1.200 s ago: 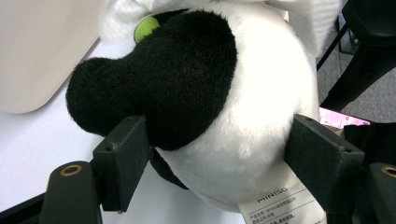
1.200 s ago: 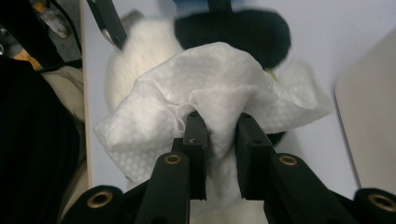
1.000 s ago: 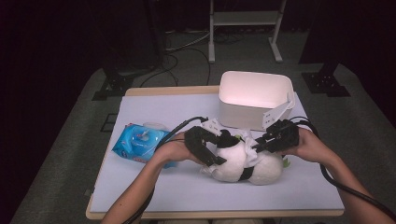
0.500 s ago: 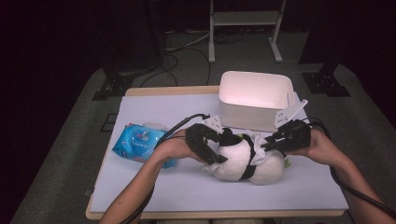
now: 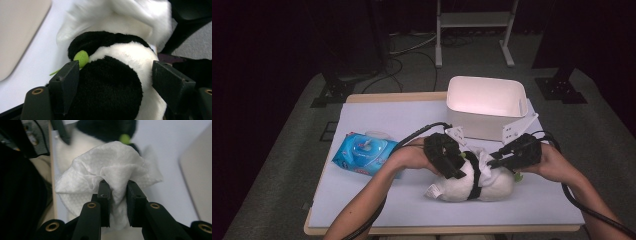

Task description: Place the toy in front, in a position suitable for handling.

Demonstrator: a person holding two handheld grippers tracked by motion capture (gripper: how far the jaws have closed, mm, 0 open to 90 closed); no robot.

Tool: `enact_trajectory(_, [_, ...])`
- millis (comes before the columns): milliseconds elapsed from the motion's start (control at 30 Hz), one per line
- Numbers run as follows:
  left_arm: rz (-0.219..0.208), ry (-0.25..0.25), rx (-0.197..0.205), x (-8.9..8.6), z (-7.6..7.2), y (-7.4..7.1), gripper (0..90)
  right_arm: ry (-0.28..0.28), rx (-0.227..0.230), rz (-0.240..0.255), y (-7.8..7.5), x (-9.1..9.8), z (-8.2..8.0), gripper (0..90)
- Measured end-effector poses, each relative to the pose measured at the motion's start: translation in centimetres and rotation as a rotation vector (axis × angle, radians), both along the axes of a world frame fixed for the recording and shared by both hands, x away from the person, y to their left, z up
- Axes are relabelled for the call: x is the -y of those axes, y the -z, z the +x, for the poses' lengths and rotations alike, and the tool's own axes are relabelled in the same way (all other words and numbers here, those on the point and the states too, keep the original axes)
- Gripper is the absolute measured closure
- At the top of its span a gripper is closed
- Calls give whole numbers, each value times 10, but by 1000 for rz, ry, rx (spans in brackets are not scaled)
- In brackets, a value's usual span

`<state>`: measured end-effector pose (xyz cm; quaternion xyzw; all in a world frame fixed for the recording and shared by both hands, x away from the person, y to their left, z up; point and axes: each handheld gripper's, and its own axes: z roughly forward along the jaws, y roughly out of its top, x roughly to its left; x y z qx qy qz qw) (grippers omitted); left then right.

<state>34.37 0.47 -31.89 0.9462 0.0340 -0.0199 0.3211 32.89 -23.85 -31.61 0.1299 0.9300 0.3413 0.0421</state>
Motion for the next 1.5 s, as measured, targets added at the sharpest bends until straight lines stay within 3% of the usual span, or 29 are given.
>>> enact_trajectory(100, [2, 6, 0, -1, -1, -1, 233, 23, -2, 10, -1, 6, 4, 746])
enact_trajectory(200, [-44, 1, -15, -2, 3, -8, 275, 20, -26, -2, 10, 5, 2, 746])
enact_trajectory(300, [-60, -21, -25, 0, 9, -14, 318, 5, -24, 1, 12, 1, -2, 746])
enact_trajectory(467, [-20, -42, -30, 5, 18, -15, 418, 5, -22, 1, 14, 1, -5, 746])
enact_trajectory(933, [31, 11, -105, 26, 32, 5, 581, -16, -17, -15, 13, -3, -8, 745])
enact_trajectory(1000, [19, 25, -99, 26, 33, 7, 664, -16, -18, -10, 14, -3, -8, 745])
enact_trajectory(1100, [8, 27, -81, 25, 34, 5, 714, -9, -9, -3, 12, -1, -7, 744])
enact_trajectory(1333, [9, 24, -48, 26, 35, -3, 738, 3, 13, 16, 8, 1, -5, 745])
enact_trajectory(1500, [5, 11, -2, 26, 40, -17, 740, 21, 31, 28, 5, 1, 0, 745])
